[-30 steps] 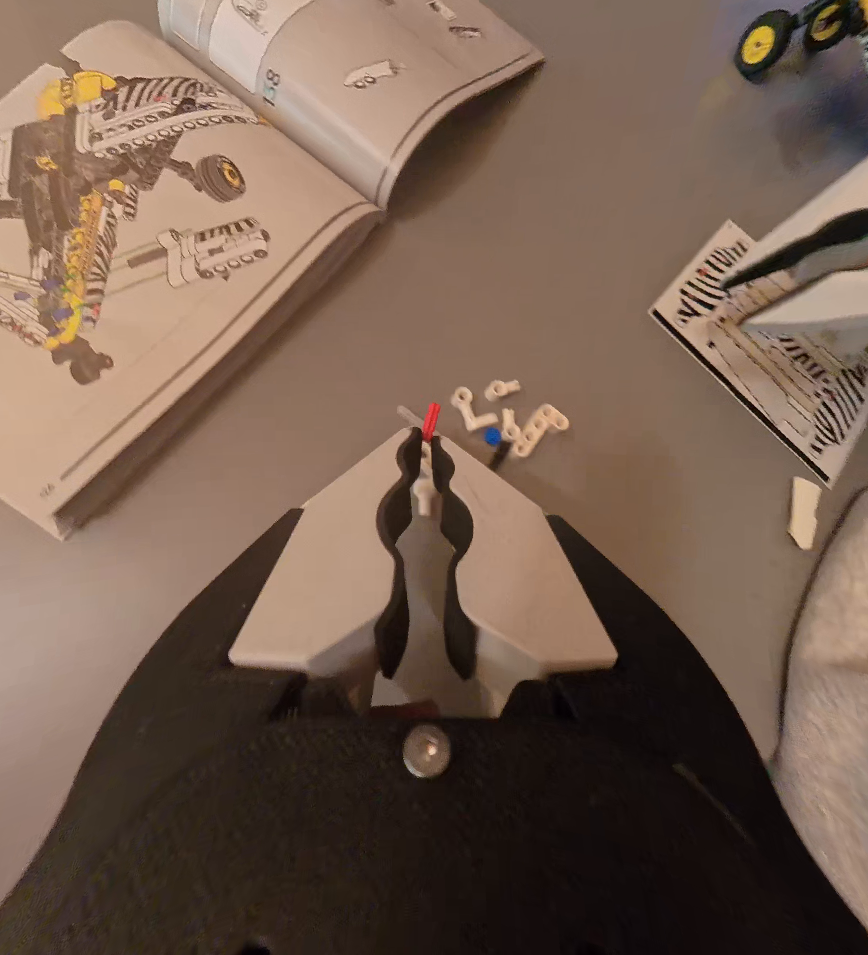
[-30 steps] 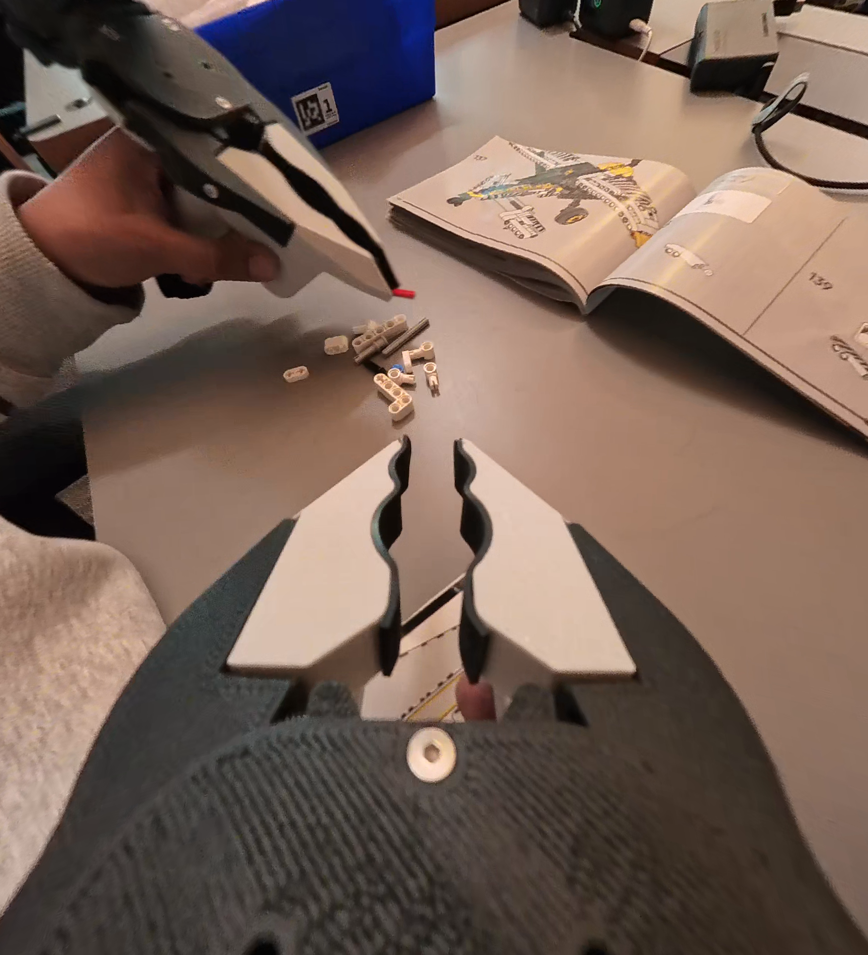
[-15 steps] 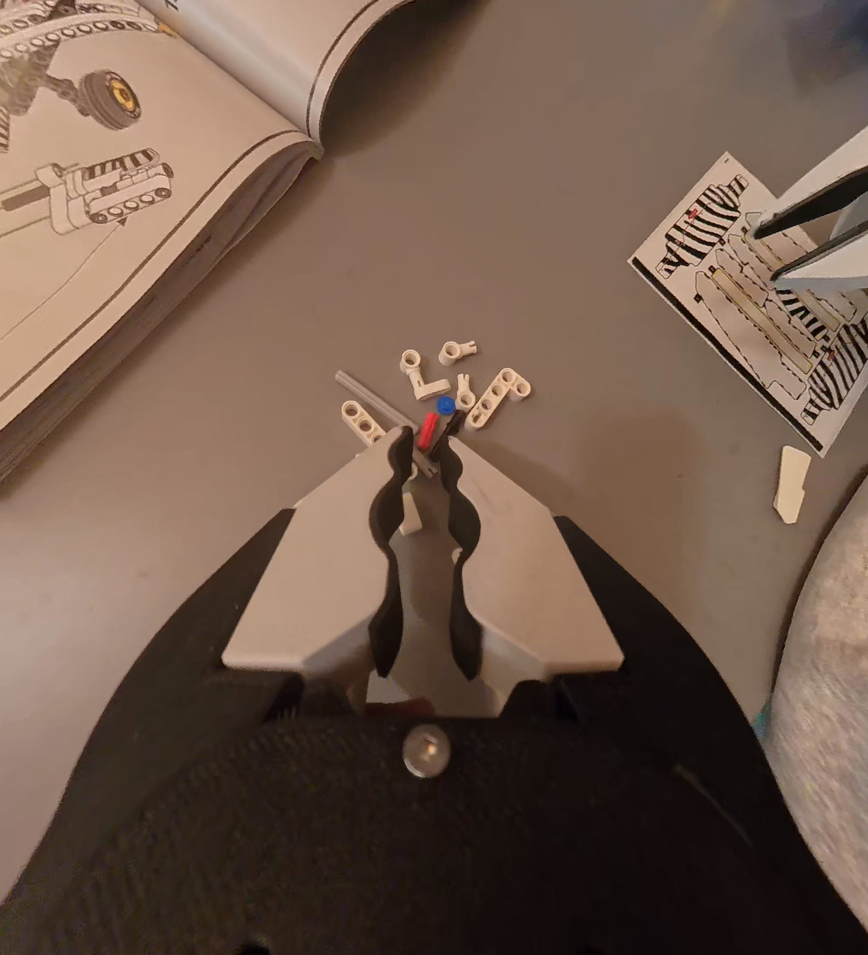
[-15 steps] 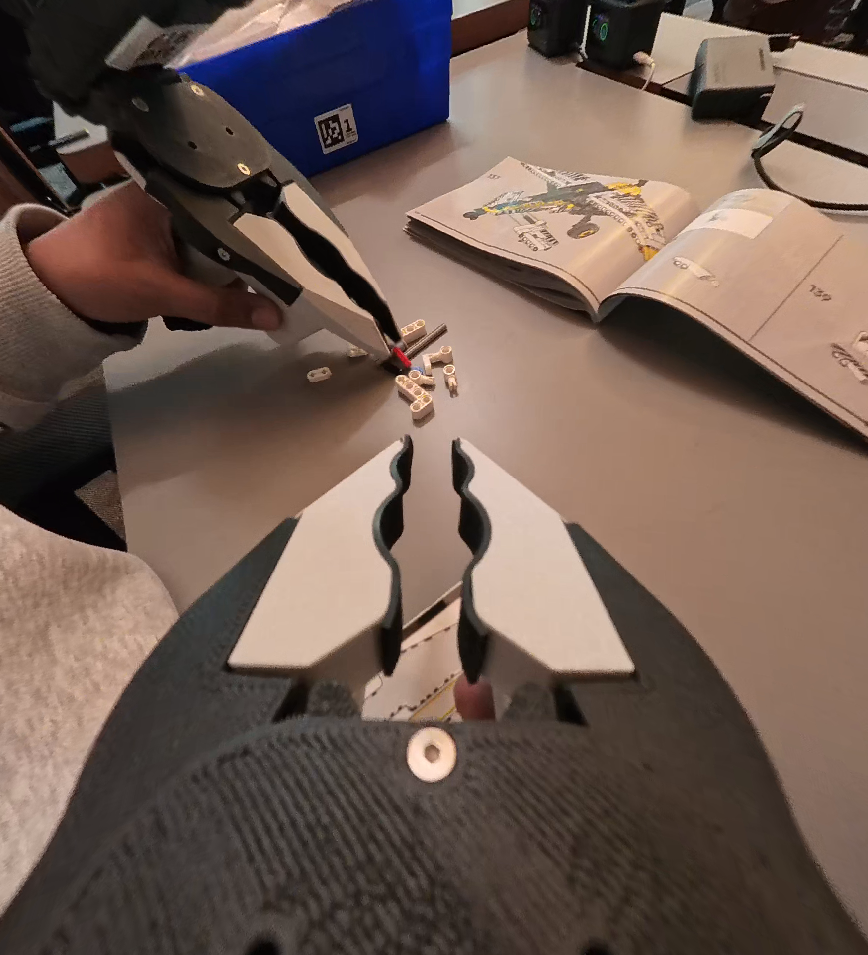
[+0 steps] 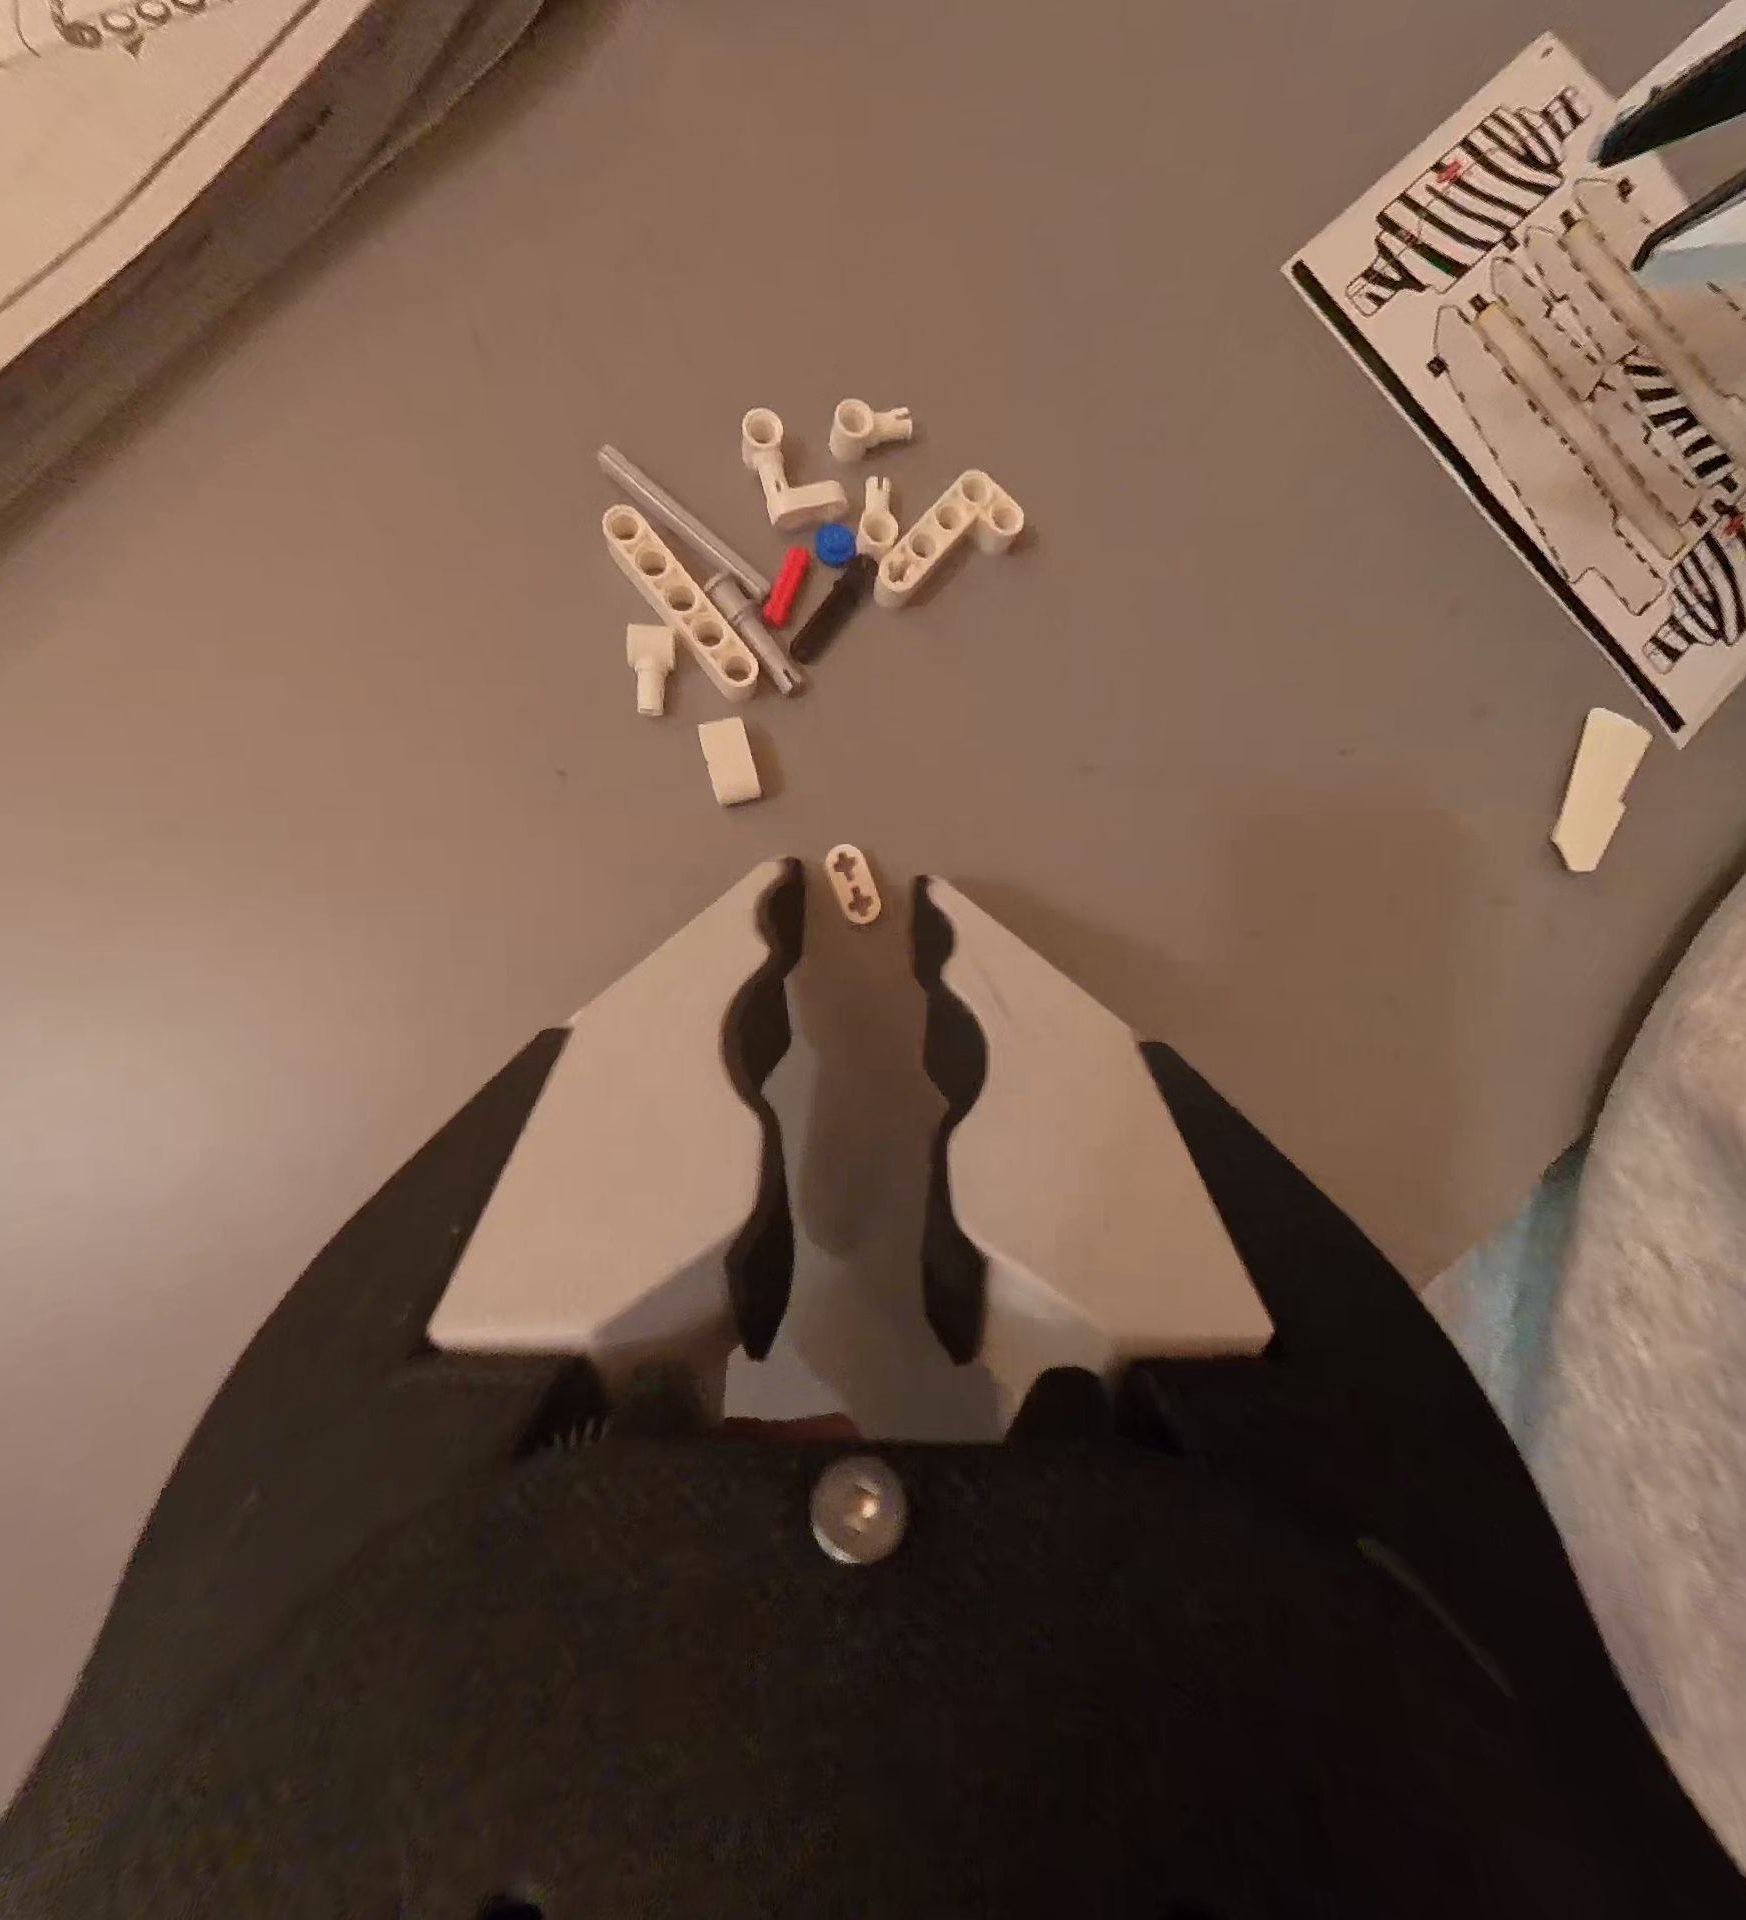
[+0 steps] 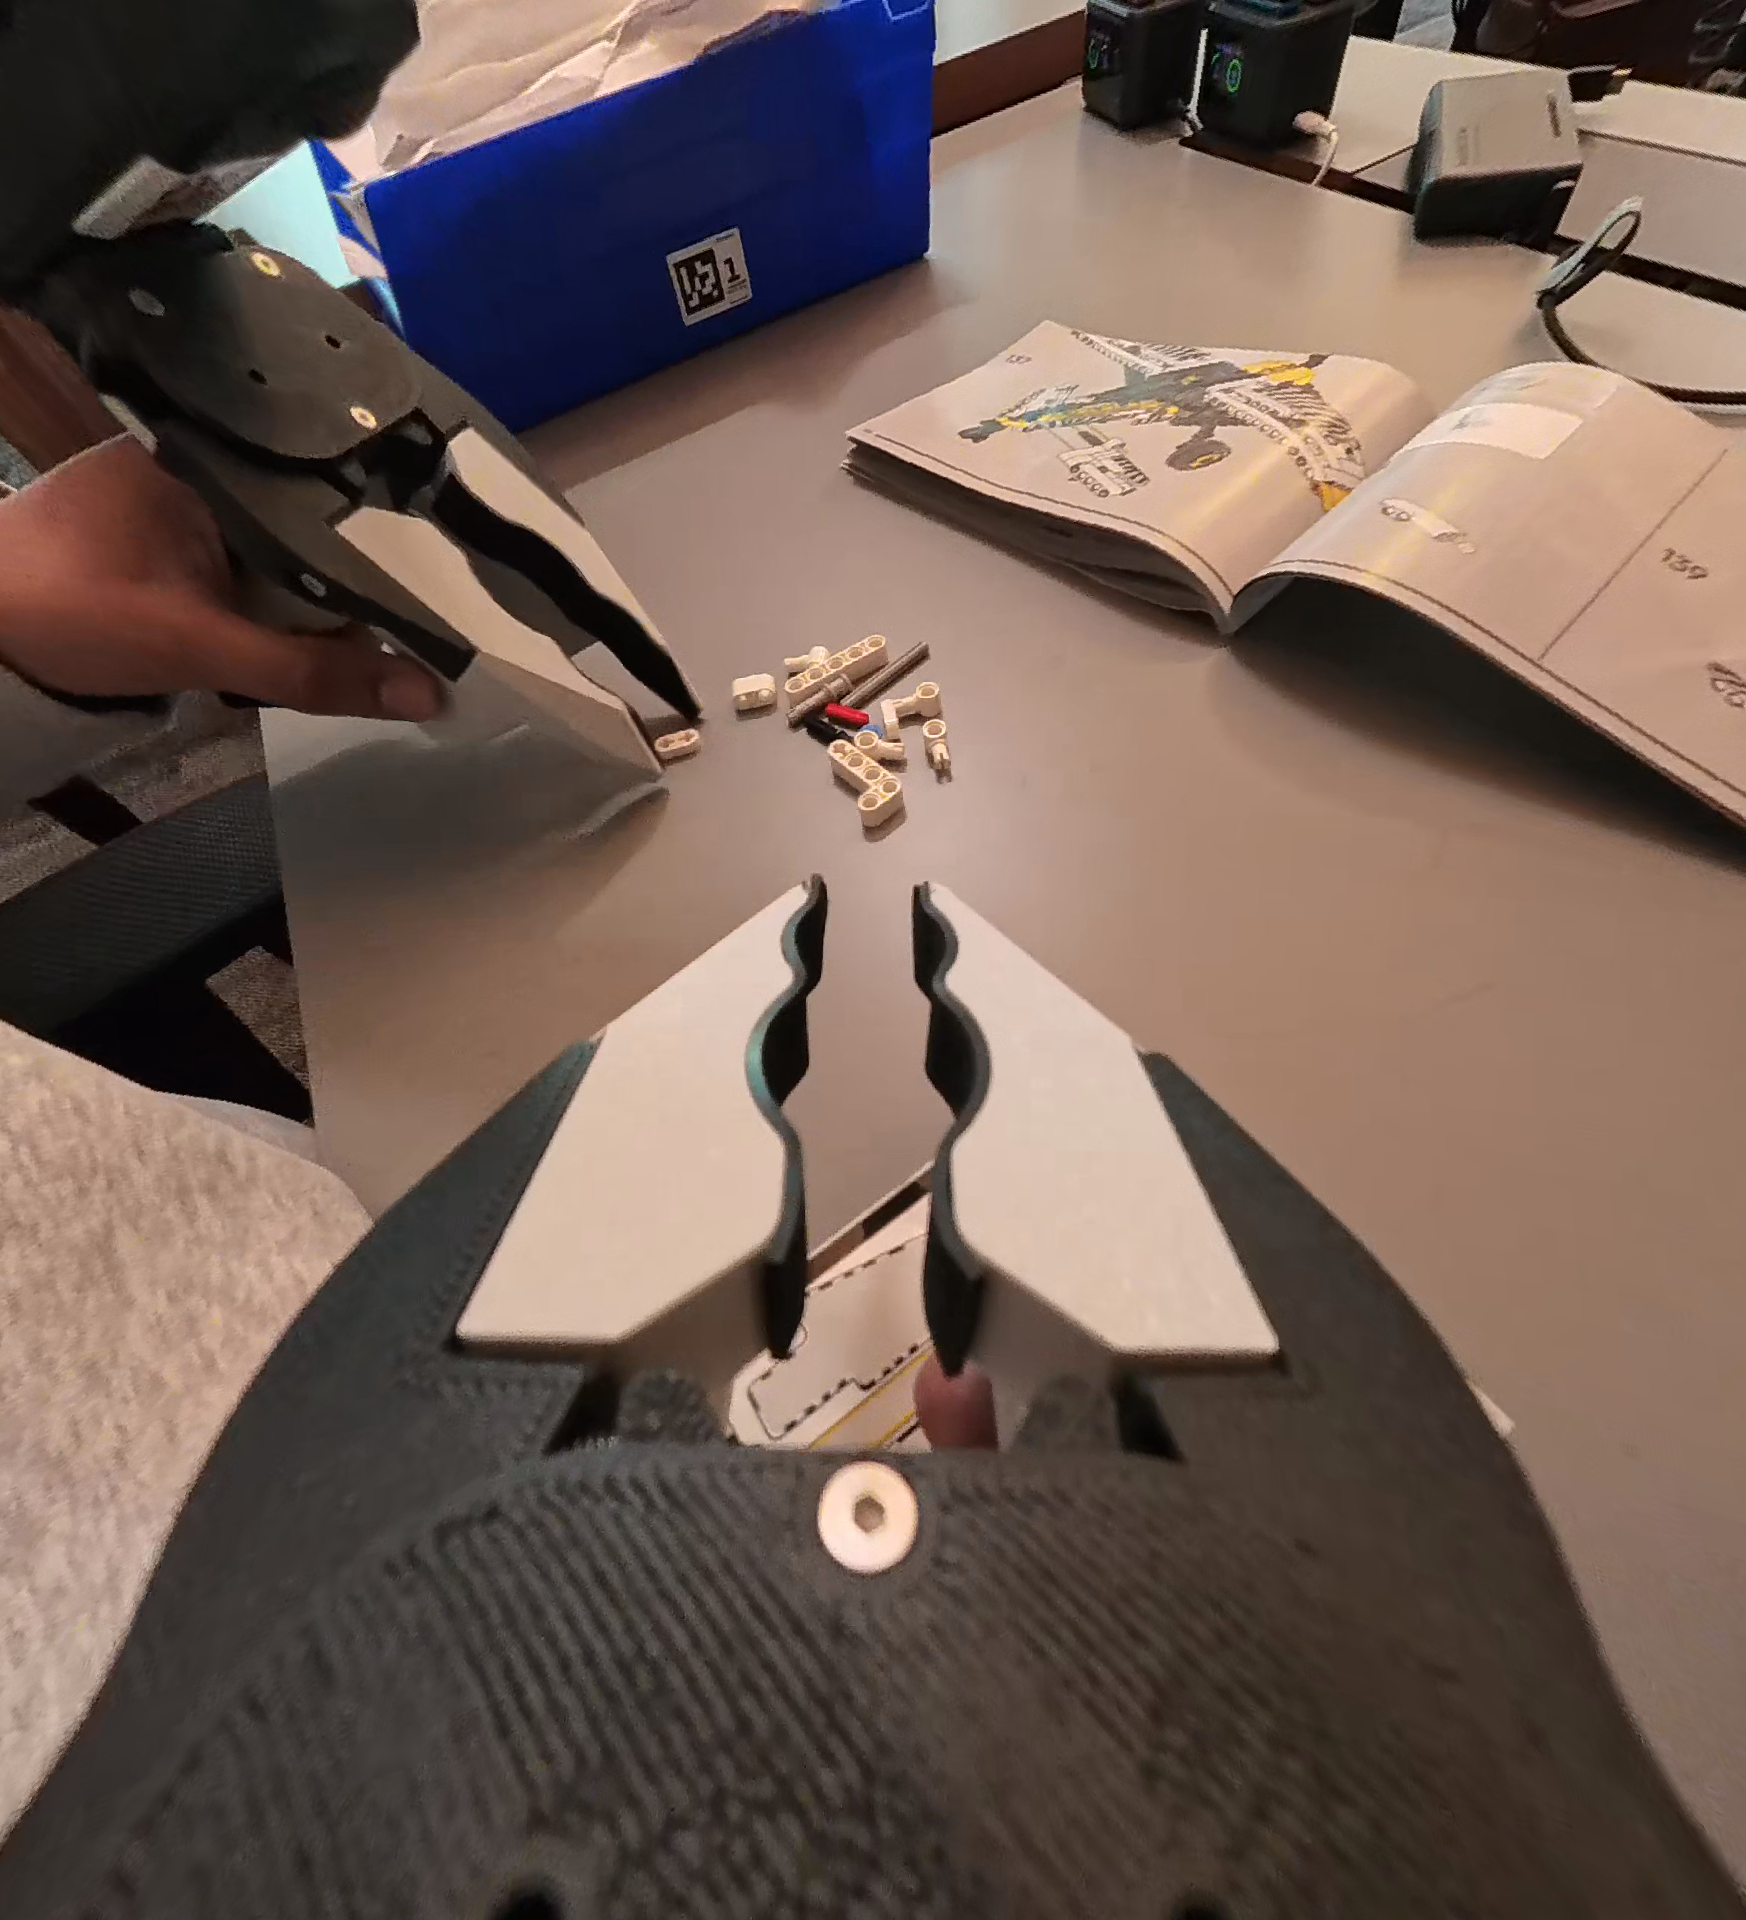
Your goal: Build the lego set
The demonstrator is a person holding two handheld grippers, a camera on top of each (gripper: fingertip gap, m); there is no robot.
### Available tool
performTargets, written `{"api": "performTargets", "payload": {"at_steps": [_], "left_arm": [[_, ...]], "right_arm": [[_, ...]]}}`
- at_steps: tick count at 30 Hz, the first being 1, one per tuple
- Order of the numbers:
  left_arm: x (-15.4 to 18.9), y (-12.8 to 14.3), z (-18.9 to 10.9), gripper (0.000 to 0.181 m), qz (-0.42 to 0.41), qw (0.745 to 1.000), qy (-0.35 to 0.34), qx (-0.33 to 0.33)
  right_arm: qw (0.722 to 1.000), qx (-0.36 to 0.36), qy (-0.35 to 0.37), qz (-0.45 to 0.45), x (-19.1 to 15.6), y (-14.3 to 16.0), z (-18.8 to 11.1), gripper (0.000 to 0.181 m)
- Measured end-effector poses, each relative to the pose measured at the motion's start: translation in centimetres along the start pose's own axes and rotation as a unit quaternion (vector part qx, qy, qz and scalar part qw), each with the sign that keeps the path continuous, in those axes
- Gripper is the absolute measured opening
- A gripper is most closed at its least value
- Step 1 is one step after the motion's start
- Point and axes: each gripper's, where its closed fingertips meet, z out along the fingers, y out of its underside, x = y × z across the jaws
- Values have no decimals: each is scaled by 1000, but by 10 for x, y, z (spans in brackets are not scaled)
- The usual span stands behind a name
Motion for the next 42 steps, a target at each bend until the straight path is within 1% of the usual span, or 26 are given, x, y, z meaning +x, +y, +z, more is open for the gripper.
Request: {"api": "performTargets", "payload": {"at_steps": [1,5,9,12,13,15,17,19,21,25,28,30,31,33,35,37,38,39,40,41,42], "left_arm": [[0,1,0,8,2,1000,-3,-3],[5,-6,4,7,13,1000,9,-2],[7,-22,14,8,45,999,10,10],[4,-27,22,8,59,998,1,-9],[3,-27,23,9,62,998,-5,-15],[2,-27,19,19,57,998,-13,-17],[5,-30,10,24,45,999,-14,-5],[13,-34,2,26,34,999,-5,17],[29,-36,-4,26,29,999,25,32],[62,-35,-1,26,47,996,65,42],[83,-34,7,23,70,992,90,51],[95,-36,11,21,76,990,108,57],[102,-38,12,22,78,988,120,61],[114,-44,11,22,85,983,142,76],[126,-50,11,25,95,978,159,91],[133,-53,13,28,109,976,161,100],[134,-54,14,30,118,975,158,103],[135,-56,16,33,130,974,153,105],[133,-58,18,37,146,973,139,110],[127,-63,19,43,164,973,111,120],[116,-69,18,51,185,971,67,135]], "right_arm": [[1000,0,0,-1,-1,0,0,15],[1000,4,4,-3,-1,-2,-4,16],[1000,8,7,0,0,-2,-7,16],[1000,8,7,1,-2,-1,-9,16],[1000,7,10,-1,-1,-1,-11,16],[1000,7,21,-7,0,-1,-15,16],[999,9,32,-7,3,0,-20,16],[999,13,33,0,5,3,-23,16],[1000,12,27,10,6,7,-24,16],[999,3,42,-6,14,9,-29,19],[997,10,69,-34,22,2,-43,20],[992,7,104,-67,32,-2,-56,23],[985,-1,141,-94,44,-4,-67,24],[963,-14,225,-145,69,-10,-93,22],[950,-17,262,-171,77,-16,-114,23],[946,-11,270,-180,75,-22,-127,24],[946,-2,265,-186,70,-25,-130,28],[947,17,256,-191,64,-30,-132,35],[948,46,249,-194,57,-36,-133,42],[948,79,241,-191,50,-43,-135,50],[949,103,233,-183,44,-48,-135,57]]}}
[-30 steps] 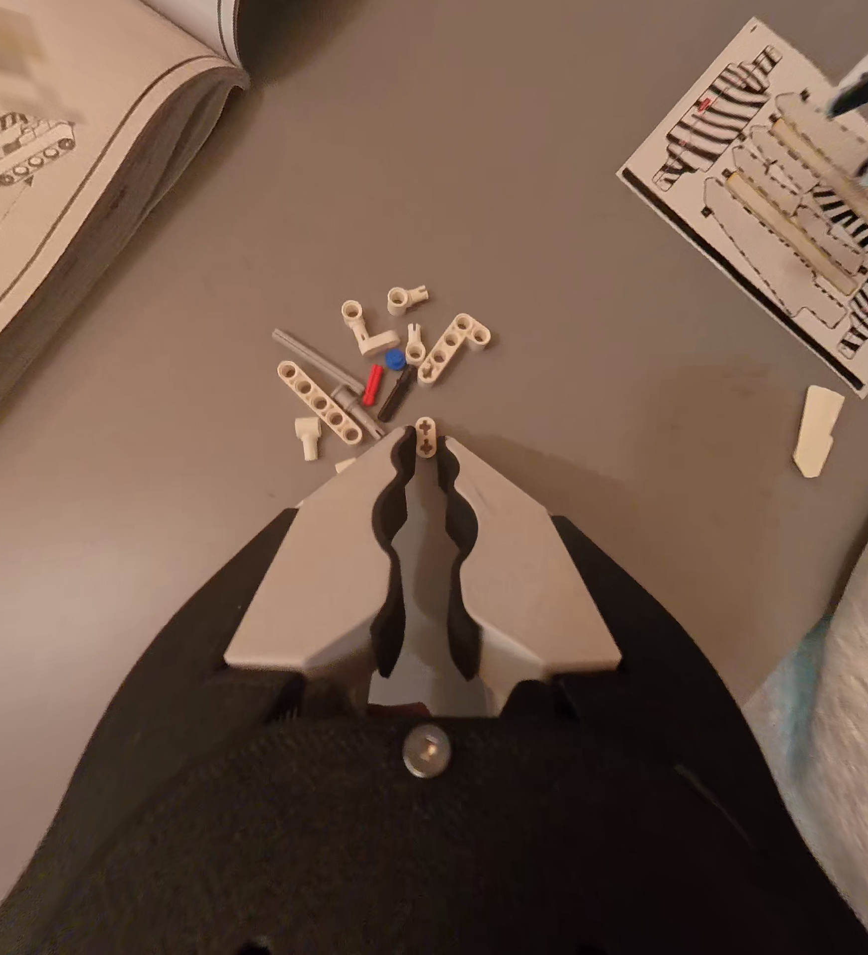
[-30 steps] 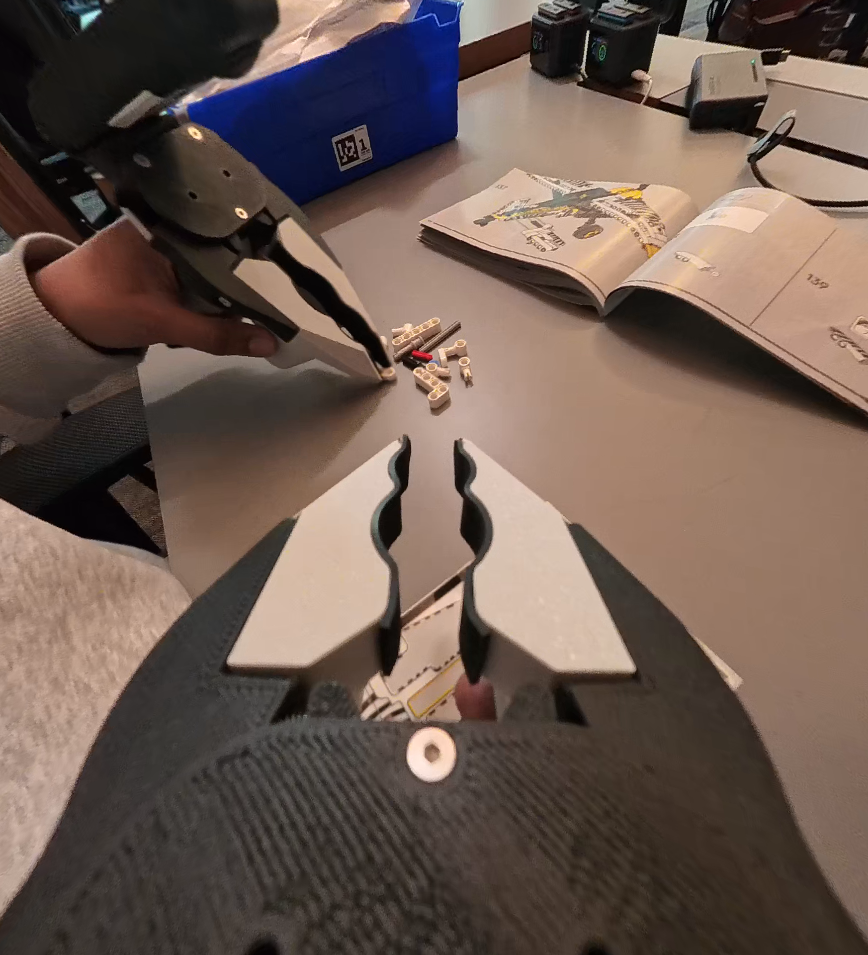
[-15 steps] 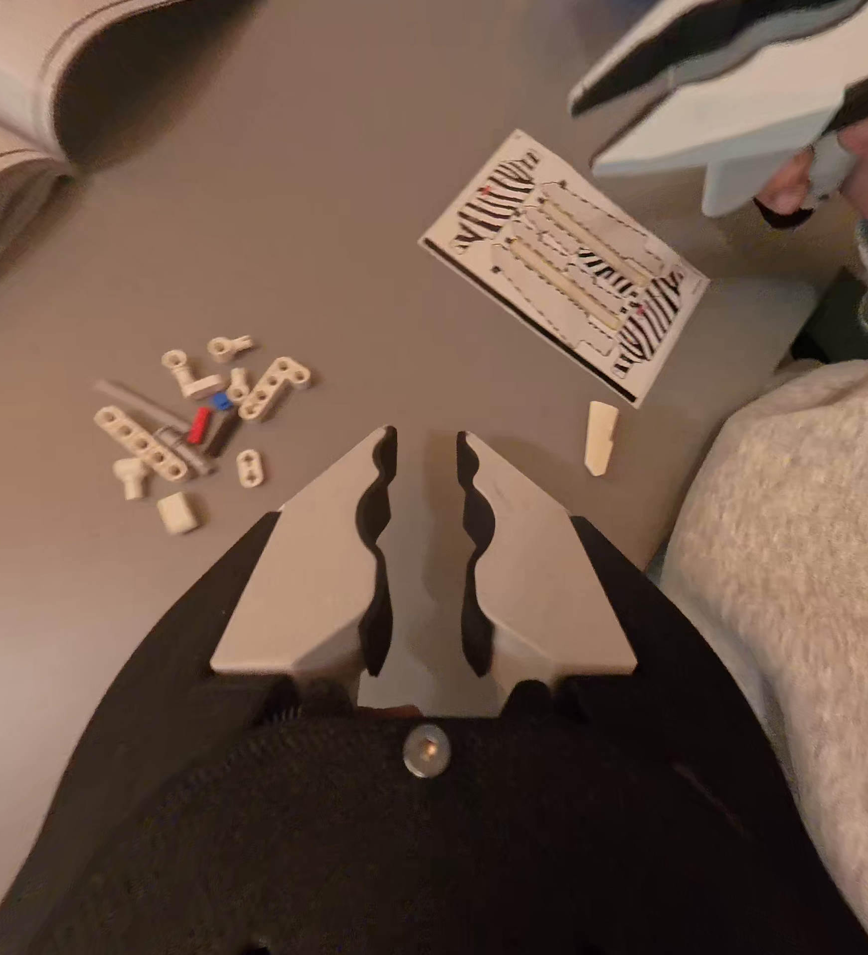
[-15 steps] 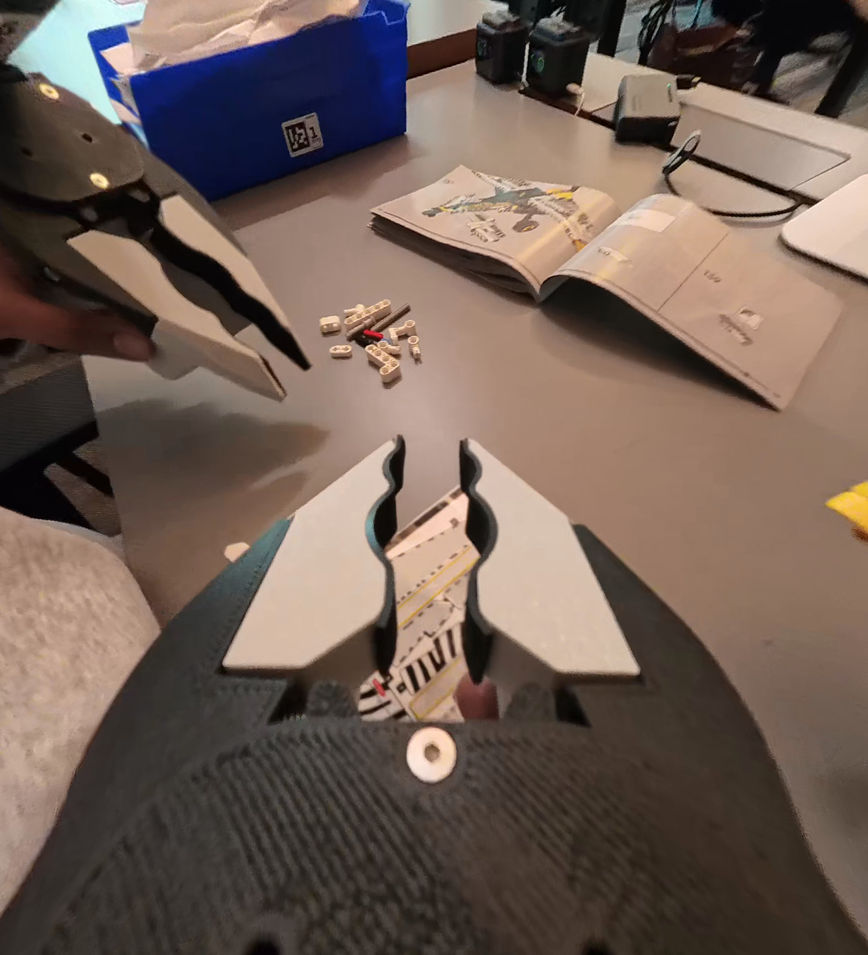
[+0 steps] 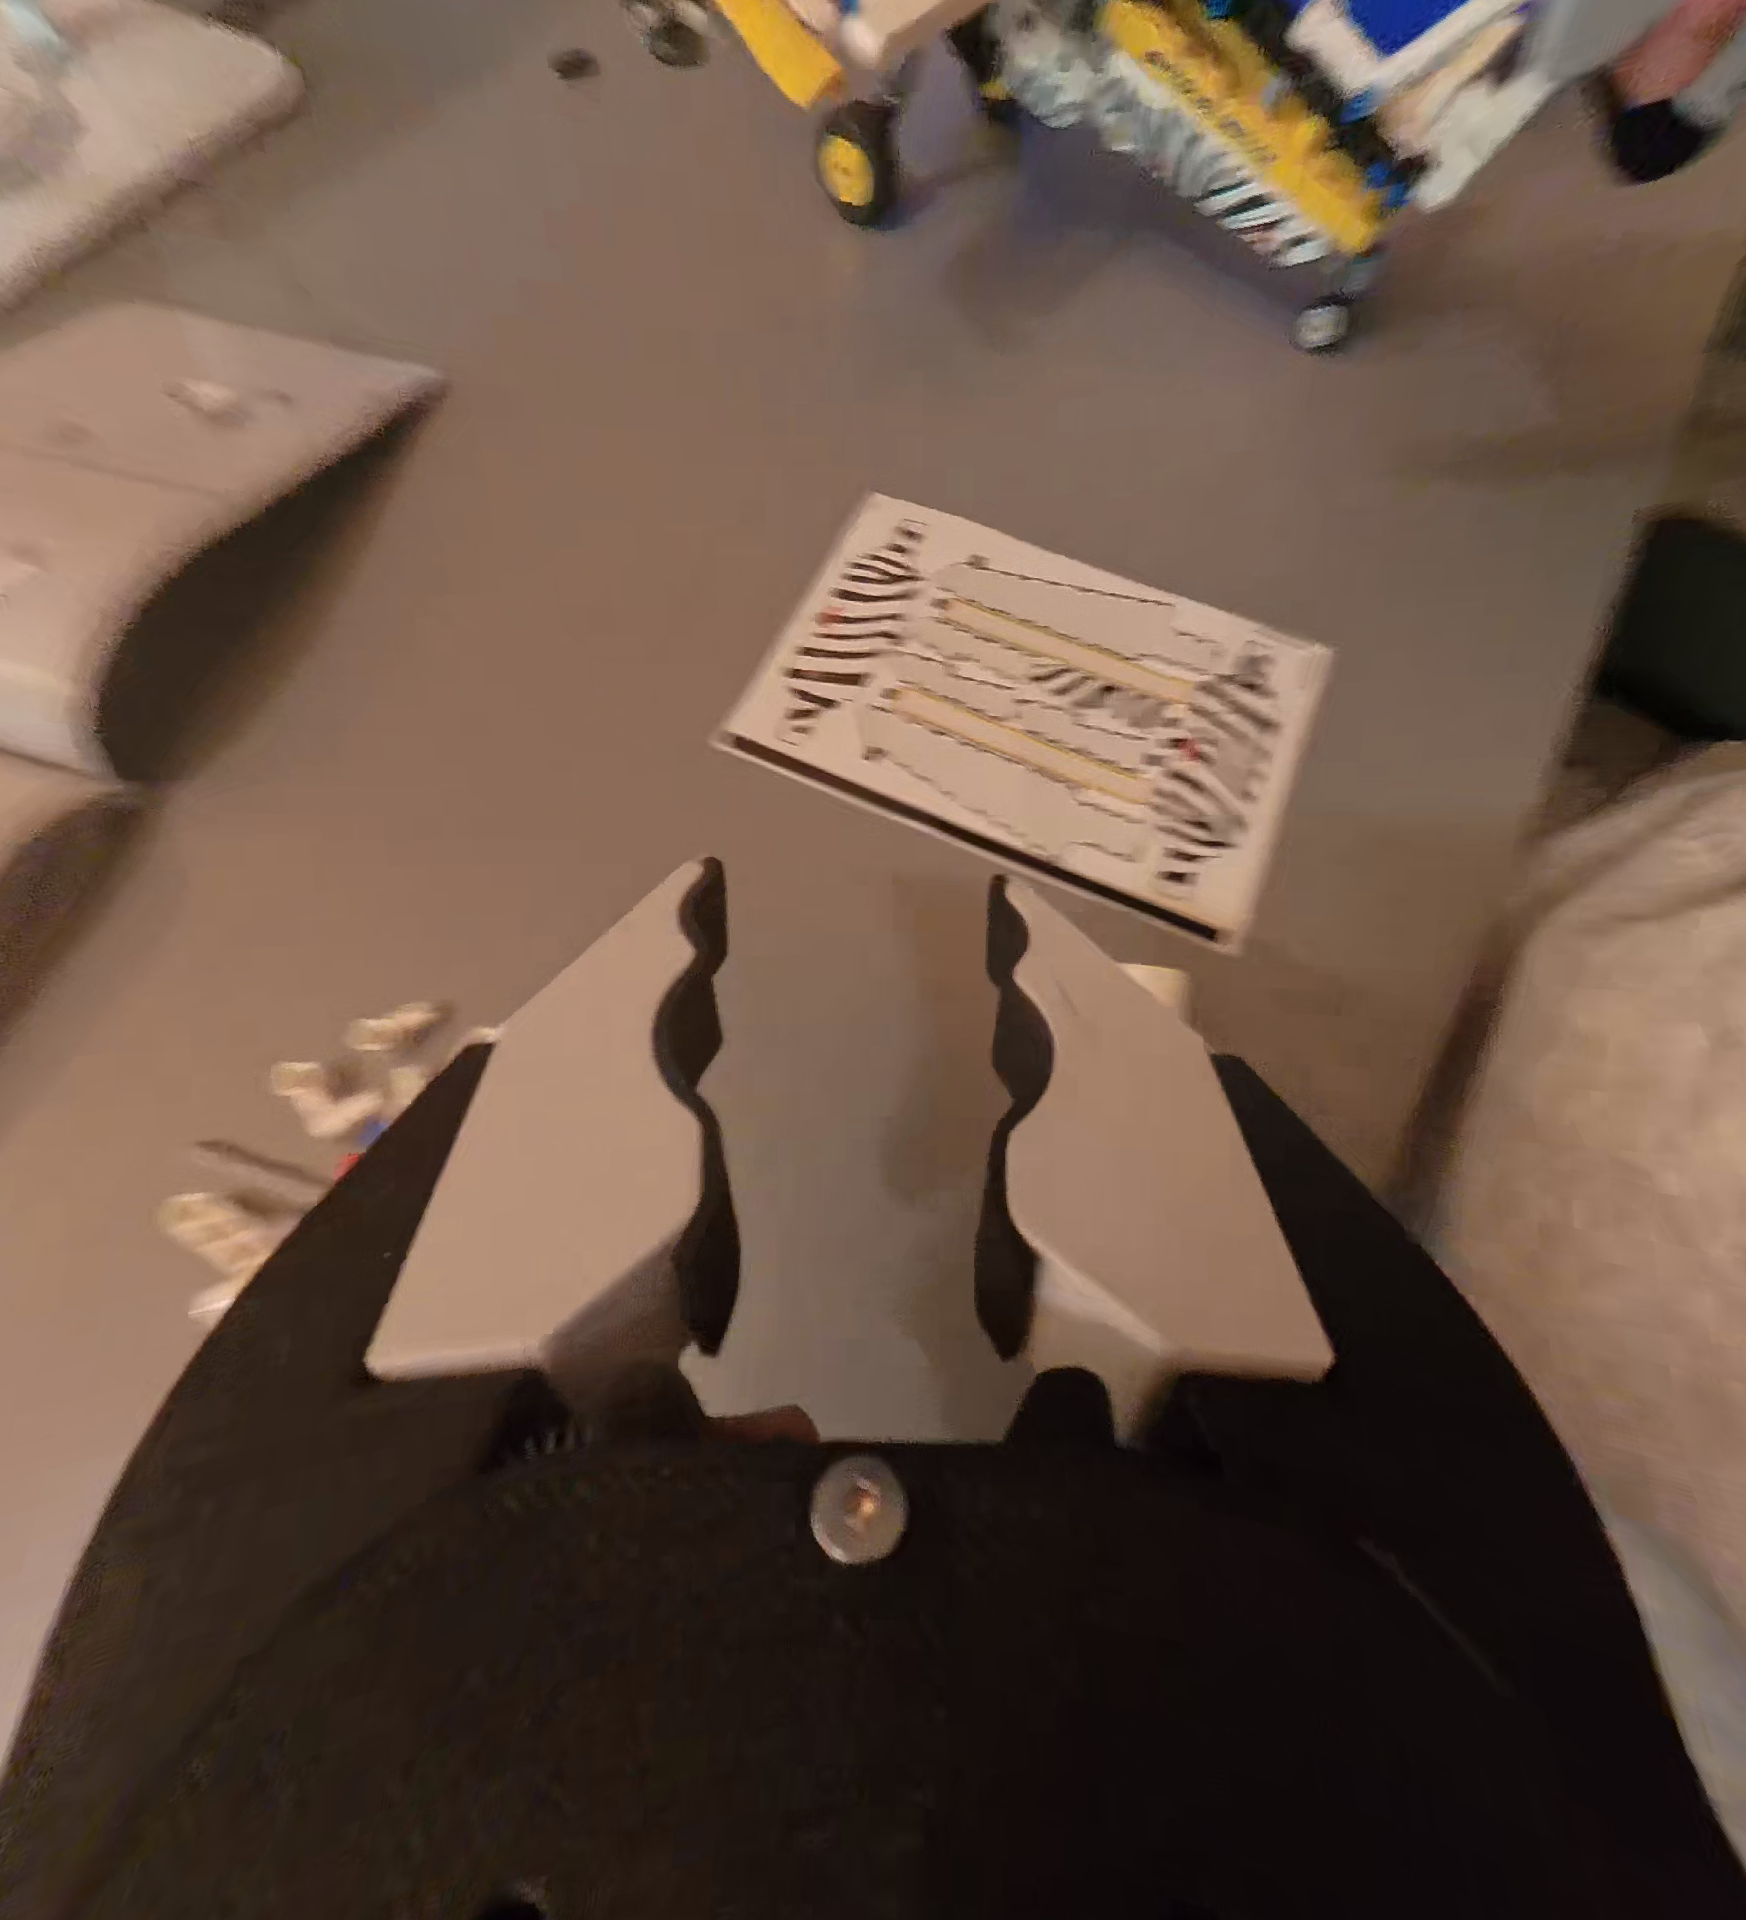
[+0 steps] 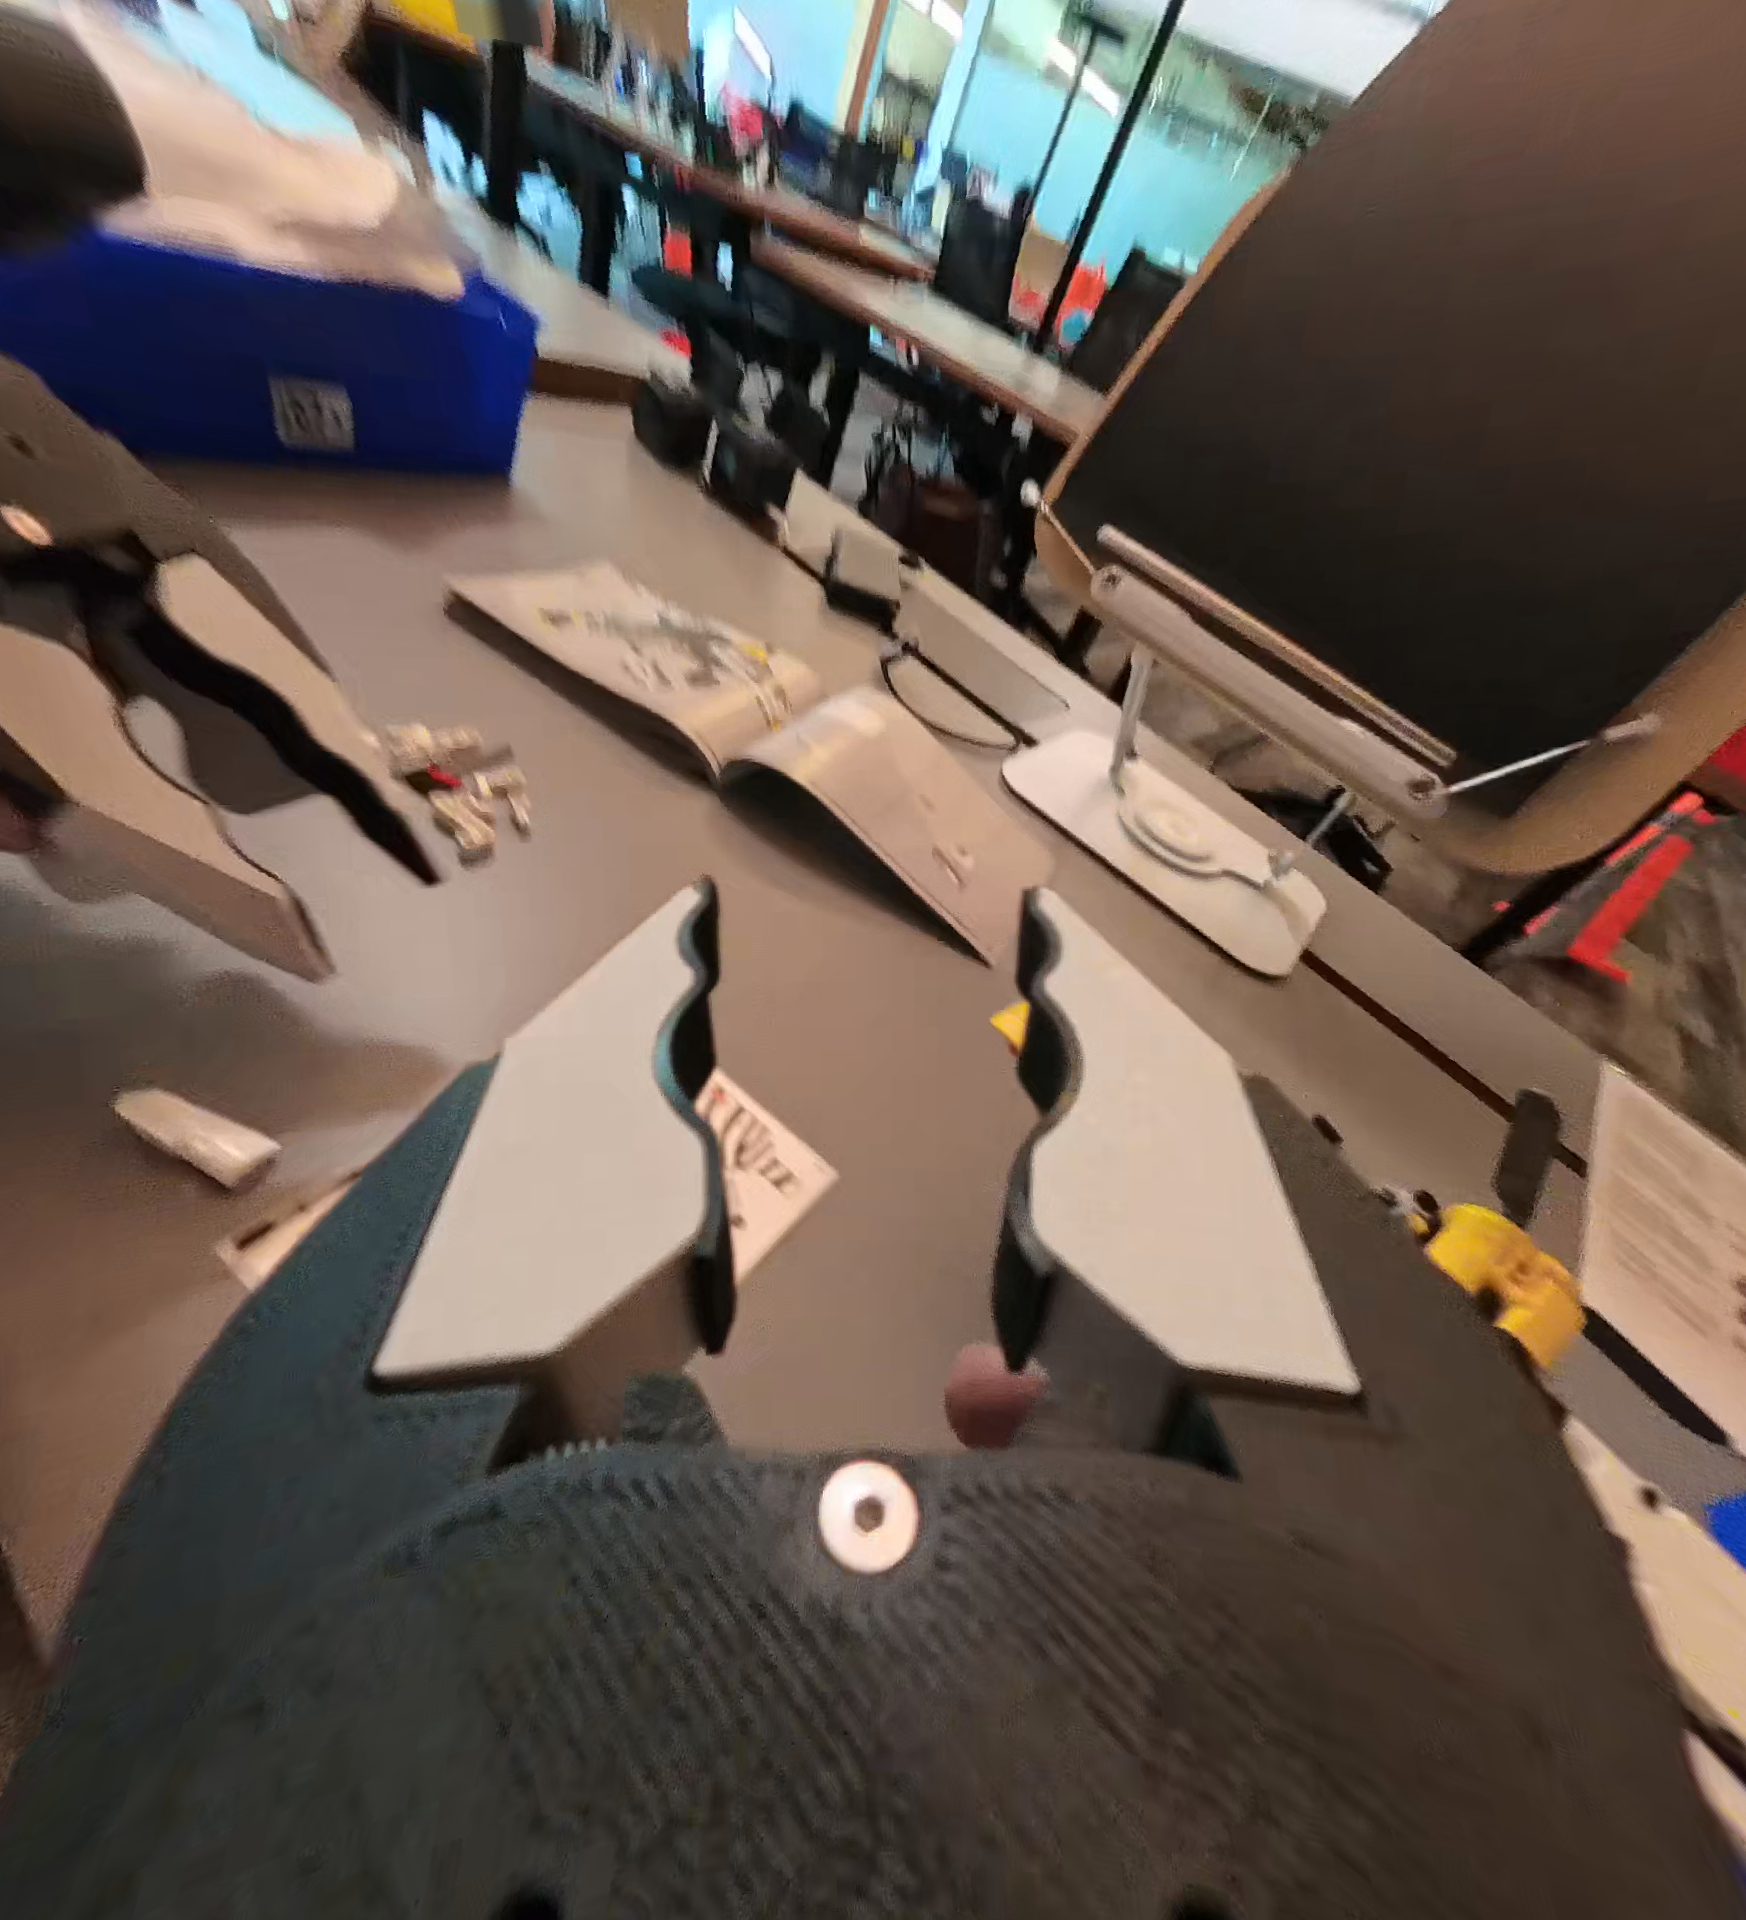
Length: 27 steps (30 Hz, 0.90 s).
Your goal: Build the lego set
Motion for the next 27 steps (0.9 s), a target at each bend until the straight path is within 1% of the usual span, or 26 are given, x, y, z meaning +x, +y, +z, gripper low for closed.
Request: {"api": "performTargets", "payload": {"at_steps": [2,3,4,5,6,7,8,9,10,11,12,14,16,17,18,19,20,21,22,24,25,26,27], "left_arm": [[-30,-9,-8,73,72,992,-100,21],[-45,-16,-15,79,96,984,-147,36],[-55,-22,-23,79,106,977,-177,55],[-60,-28,-29,83,103,974,-184,78],[-63,-34,-33,85,87,975,-175,101],[-65,-40,-38,85,61,977,-160,127],[-67,-47,-43,79,35,977,-144,156],[-67,-53,-49,59,20,974,-126,188],[-66,-61,-56,30,18,969,-111,219],[-66,-67,-63,4,27,964,-108,242],[-68,-73,-70,0,44,956,-126,261],[-71,-80,-76,0,96,941,-177,270],[-70,-82,-70,0,135,932,-211,261],[-71,-82,-65,0,138,928,-224,262],[-71,-81,-59,0,139,926,-226,267],[-65,-79,-50,0,143,929,-207,271],[-64,-77,-42,0,128,933,-193,274],[-64,-75,-35,0,101,939,-184,274],[-63,-74,-28,0,74,944,-166,274],[-57,-73,-15,0,49,952,-127,276],[-56,-71,-10,0,41,955,-122,269],[-59,-70,-8,0,37,956,-131,259],[-63,-69,-9,0,36,955,-148,253]], "right_arm": [[1000,12,-3,24,-4,-3,0,72],[999,10,2,30,-3,-1,1,81],[999,4,8,32,-3,3,2,83],[999,-4,13,29,-2,8,3,85],[999,-11,23,22,-1,11,3,87],[999,-9,31,15,0,11,0,79],[999,11,31,7,-4,7,-3,68],[999,43,34,-3,-6,-1,-8,48],[996,81,41,-18,-9,-10,-13,28],[990,120,57,-37,-9,-19,-19,18],[985,140,82,-51,-7,-24,-22,10],[984,122,105,-72,-5,-19,-17,2],[984,106,135,-54,3,-11,-9,13],[986,104,122,-42,0,-8,-5,9],[988,109,105,-23,-4,-6,-1,10],[989,116,88,-2,-8,-5,2,11],[990,121,72,15,-13,-3,6,12],[990,123,61,30,-16,1,9,18],[990,123,53,44,-19,7,13,23],[991,113,28,68,-27,24,21,24],[990,112,16,80,-32,31,24,25],[989,120,14,86,-32,32,23,28],[986,137,17,88,-30,28,20,23]]}}
